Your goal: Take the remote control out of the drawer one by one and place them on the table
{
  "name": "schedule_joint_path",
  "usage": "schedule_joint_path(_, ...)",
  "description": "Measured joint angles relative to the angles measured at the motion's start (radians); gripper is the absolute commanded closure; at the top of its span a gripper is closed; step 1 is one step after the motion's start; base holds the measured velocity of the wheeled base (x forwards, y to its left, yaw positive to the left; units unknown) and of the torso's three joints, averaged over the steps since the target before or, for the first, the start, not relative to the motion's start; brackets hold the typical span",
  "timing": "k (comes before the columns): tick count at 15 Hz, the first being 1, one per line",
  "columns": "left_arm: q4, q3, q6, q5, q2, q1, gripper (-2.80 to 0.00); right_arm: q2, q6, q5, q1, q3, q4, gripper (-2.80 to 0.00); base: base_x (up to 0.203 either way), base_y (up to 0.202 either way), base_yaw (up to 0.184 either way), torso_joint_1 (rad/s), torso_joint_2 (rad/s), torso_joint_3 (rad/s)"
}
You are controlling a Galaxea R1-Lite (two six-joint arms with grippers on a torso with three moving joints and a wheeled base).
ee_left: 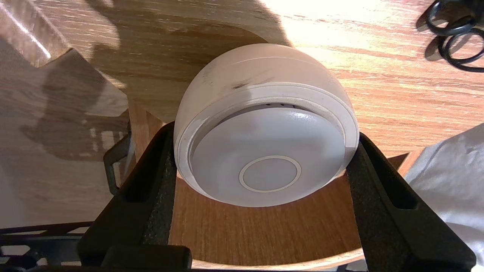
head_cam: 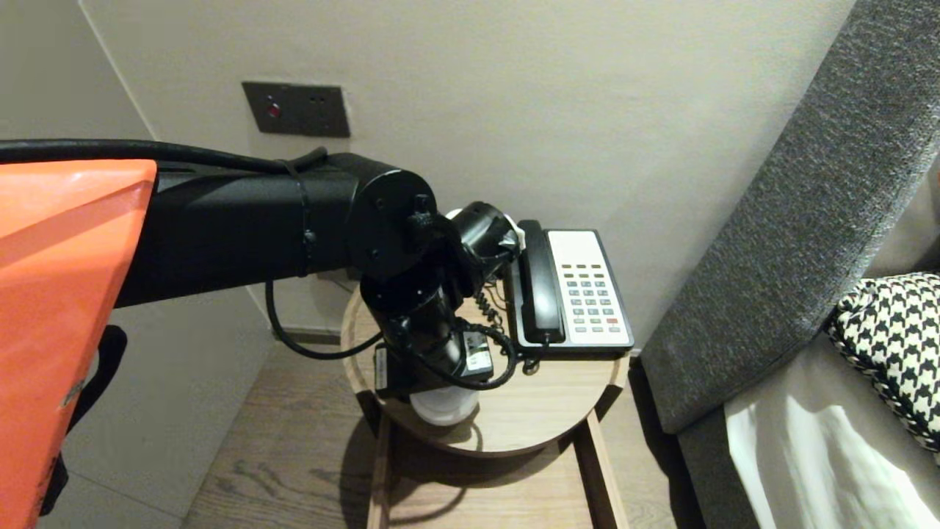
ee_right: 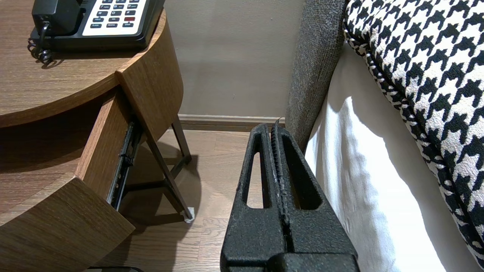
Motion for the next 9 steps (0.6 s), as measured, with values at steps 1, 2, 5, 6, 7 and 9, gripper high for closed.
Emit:
schedule_joint_path(1, -0.004, 0.000, -0.003, -0.009, 0.000, 0.000, 0.00, 0.000, 0.000, 0.000, 0.000, 0.000, 0.000, 0.00, 0.000, 0.000, 0.000, 0.000, 0.00, 0.000)
schedule_joint_path(2, -0.008, -0.001, -0.003, -0.022, -0.001, 0.000, 0.00, 0.000, 0.000, 0.000, 0.000, 0.000, 0.000, 0.00, 0.000, 0.000, 0.000, 0.000, 0.00, 0.000)
schedule_joint_path(5, -0.014, -0.002, -0.004, -0.061, -0.001, 0.000, 0.00, 0.000, 0.000, 0.000, 0.000, 0.000, 0.000, 0.00, 0.000, 0.000, 0.000, 0.000, 0.00, 0.000)
schedule_joint_path(6, -0.016, -0.001, -0.003, -0.076, -0.001, 0.003, 0.00, 0.000, 0.000, 0.000, 0.000, 0.000, 0.000, 0.00, 0.000, 0.000, 0.000, 0.000, 0.00, 0.000)
schedule_joint_path(7, -0.021, -0.002, -0.003, -0.092, -0.001, 0.006, 0.00, 0.000, 0.000, 0.000, 0.000, 0.000, 0.000, 0.00, 0.000, 0.000, 0.000, 0.000, 0.00, 0.000)
schedule_joint_path(9, -0.024, -0.002, -0.003, -0.100, 0.000, 0.013, 0.00, 0.000, 0.000, 0.000, 0.000, 0.000, 0.000, 0.00, 0.000, 0.000, 0.000, 0.000, 0.00, 0.000)
